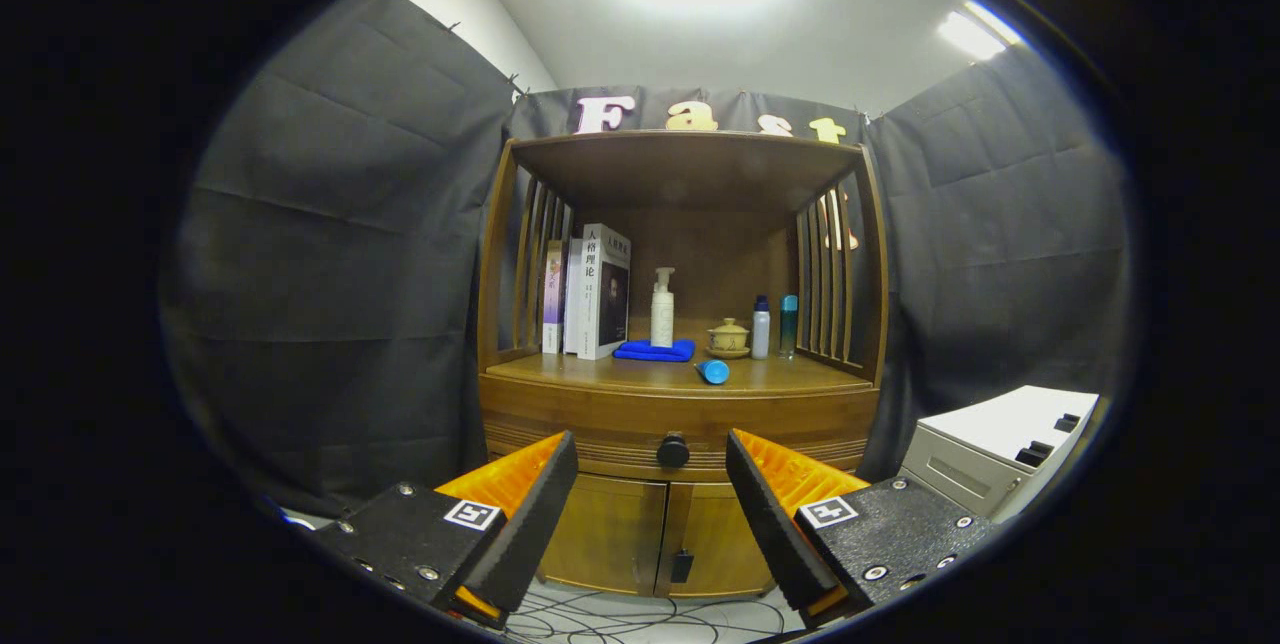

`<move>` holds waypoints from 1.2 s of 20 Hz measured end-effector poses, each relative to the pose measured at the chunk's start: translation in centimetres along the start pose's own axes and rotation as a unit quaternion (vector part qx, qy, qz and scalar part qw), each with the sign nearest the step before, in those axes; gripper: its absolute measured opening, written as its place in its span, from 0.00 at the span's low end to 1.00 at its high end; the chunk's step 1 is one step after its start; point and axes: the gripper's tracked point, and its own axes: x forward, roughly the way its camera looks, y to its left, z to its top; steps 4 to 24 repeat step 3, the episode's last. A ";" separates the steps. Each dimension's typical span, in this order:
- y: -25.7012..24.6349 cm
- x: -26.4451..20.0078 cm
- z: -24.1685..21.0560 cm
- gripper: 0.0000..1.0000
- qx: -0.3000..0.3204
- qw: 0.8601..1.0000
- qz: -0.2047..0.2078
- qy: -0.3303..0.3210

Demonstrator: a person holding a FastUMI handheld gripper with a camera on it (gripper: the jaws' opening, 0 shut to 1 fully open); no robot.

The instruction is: Pull open the drawer, take out the items inside it, and place them on the countertop above the cabinet.

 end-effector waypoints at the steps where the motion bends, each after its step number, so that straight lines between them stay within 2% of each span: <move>1: 0.1 0.0 0.0 0.93 -0.001 1.000 0.001 0.000; 24: 0.1 0.0 -0.1 0.93 -0.002 1.000 0.002 0.001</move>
